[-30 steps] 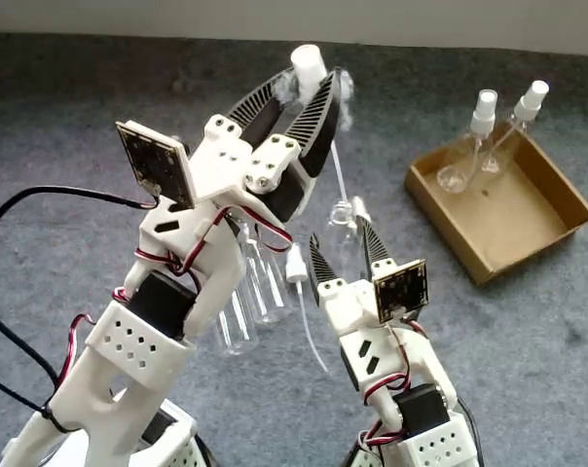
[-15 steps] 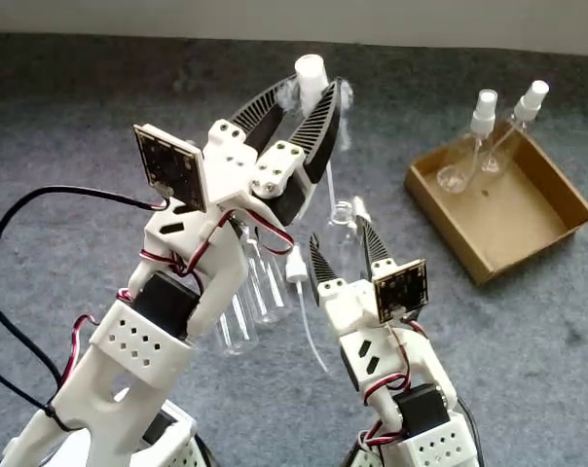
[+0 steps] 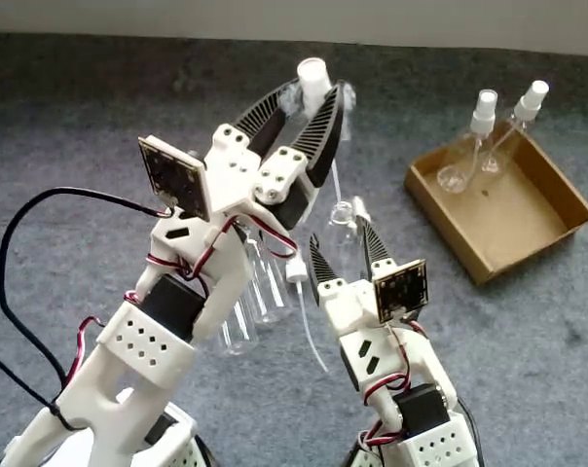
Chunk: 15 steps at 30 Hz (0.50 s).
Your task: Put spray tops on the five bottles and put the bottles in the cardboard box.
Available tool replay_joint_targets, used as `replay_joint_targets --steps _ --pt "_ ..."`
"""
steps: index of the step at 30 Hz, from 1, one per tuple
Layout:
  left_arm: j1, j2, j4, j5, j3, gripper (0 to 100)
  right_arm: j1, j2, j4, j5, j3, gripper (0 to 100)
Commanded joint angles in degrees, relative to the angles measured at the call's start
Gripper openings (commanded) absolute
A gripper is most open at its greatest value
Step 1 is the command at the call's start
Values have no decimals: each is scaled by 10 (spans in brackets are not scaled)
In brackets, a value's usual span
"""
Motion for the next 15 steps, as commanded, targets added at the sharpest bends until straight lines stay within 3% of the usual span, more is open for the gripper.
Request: replay_joint_targets --steps 1,8,15 --pt "20 -12 -14 -9 7 10 -3 -8 3 2 65 142" --pt "22 -13 -14 -6 65 10 -3 -8 3 2 65 142" --pt "87 -13 -14 -9 138 10 -3 -8 3 2 65 142"
